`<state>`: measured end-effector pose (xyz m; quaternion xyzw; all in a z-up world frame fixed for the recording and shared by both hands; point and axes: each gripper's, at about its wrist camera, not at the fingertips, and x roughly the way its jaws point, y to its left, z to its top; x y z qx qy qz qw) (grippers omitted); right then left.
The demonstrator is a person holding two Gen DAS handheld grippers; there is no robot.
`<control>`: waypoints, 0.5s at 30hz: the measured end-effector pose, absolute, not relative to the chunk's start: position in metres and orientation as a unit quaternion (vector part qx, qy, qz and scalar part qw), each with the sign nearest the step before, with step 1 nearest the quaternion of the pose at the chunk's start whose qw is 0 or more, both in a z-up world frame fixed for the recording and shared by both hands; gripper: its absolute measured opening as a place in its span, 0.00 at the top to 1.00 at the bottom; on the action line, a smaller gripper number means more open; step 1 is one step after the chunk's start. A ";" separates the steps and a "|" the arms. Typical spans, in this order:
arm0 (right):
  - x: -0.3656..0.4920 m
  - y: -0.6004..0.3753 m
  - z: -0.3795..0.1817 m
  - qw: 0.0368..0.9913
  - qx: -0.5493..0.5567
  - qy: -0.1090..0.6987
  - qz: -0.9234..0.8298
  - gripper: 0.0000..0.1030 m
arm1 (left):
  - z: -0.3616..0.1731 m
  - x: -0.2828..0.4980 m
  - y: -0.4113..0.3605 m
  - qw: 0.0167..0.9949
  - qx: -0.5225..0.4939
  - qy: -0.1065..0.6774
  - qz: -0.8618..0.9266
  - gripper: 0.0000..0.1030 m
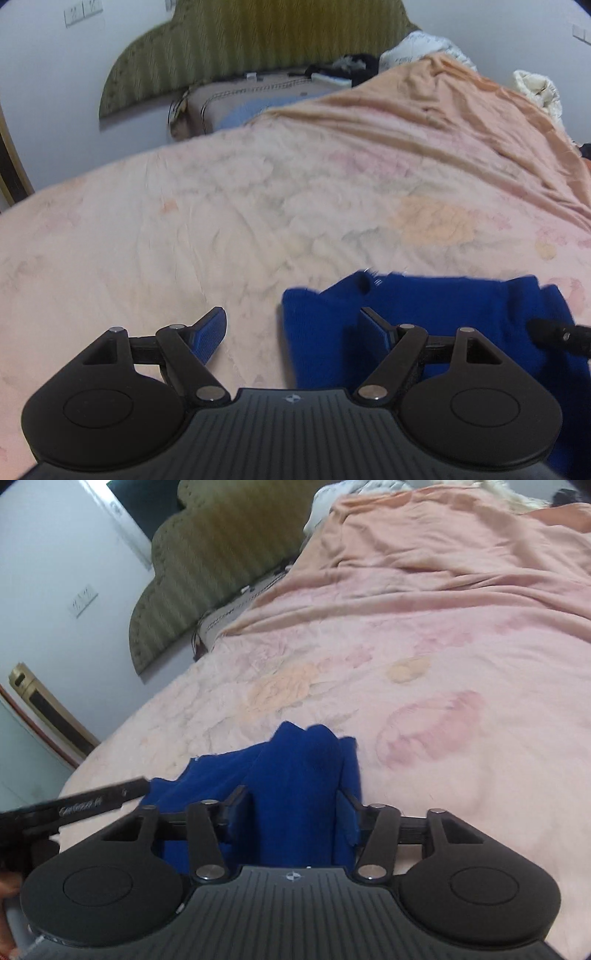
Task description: Fold small clothes
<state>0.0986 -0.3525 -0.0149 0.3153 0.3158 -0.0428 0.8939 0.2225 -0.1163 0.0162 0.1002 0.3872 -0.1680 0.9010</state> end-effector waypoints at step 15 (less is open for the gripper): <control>0.109 -0.362 -0.019 0.913 0.300 0.274 -0.036 0.92 | -0.010 0.240 -0.091 0.911 -0.009 0.385 -0.151 0.97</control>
